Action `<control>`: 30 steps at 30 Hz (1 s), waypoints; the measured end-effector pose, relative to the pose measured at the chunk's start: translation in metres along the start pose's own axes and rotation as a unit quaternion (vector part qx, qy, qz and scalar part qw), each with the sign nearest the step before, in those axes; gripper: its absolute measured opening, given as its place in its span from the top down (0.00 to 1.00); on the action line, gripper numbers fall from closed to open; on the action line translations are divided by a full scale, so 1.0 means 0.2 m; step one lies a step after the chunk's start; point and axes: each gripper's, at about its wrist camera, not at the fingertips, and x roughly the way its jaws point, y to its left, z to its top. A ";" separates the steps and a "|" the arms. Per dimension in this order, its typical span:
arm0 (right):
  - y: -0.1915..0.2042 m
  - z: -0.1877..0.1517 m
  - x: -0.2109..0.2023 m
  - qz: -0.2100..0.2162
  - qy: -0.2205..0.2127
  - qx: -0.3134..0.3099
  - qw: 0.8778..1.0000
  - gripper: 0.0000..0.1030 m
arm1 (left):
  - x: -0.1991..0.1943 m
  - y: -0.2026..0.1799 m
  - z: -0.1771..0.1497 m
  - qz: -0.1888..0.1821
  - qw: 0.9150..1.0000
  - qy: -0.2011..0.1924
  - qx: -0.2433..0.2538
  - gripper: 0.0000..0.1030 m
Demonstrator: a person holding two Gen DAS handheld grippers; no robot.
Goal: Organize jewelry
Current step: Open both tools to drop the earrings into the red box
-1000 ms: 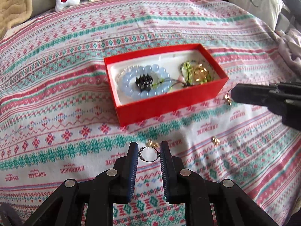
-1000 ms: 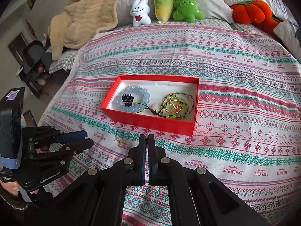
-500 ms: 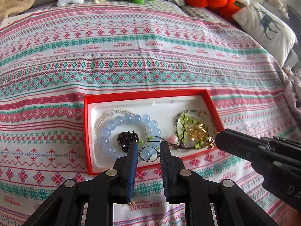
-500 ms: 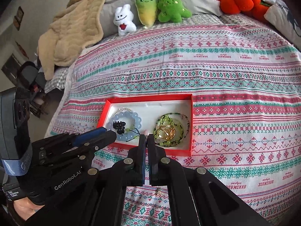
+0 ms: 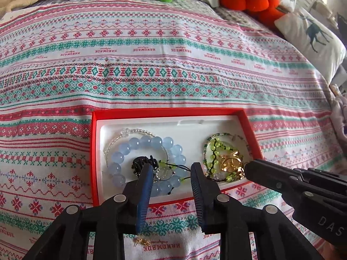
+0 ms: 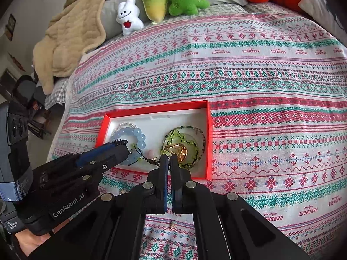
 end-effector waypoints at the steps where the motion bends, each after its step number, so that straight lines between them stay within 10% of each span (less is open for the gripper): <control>1: 0.00 0.00 0.00 0.003 0.002 0.000 1.000 0.98 | -0.01 0.00 0.00 0.000 1.000 -0.001 0.002 0.67; 15: -0.02 -0.05 -0.08 0.013 0.012 0.015 1.000 0.95 | -0.16 0.05 -0.12 0.020 1.000 -0.004 0.001 0.39; 30: -0.02 -0.19 -0.20 -0.033 -0.006 -0.015 0.999 0.35 | -0.13 0.11 -0.30 0.061 0.998 0.029 0.001 0.14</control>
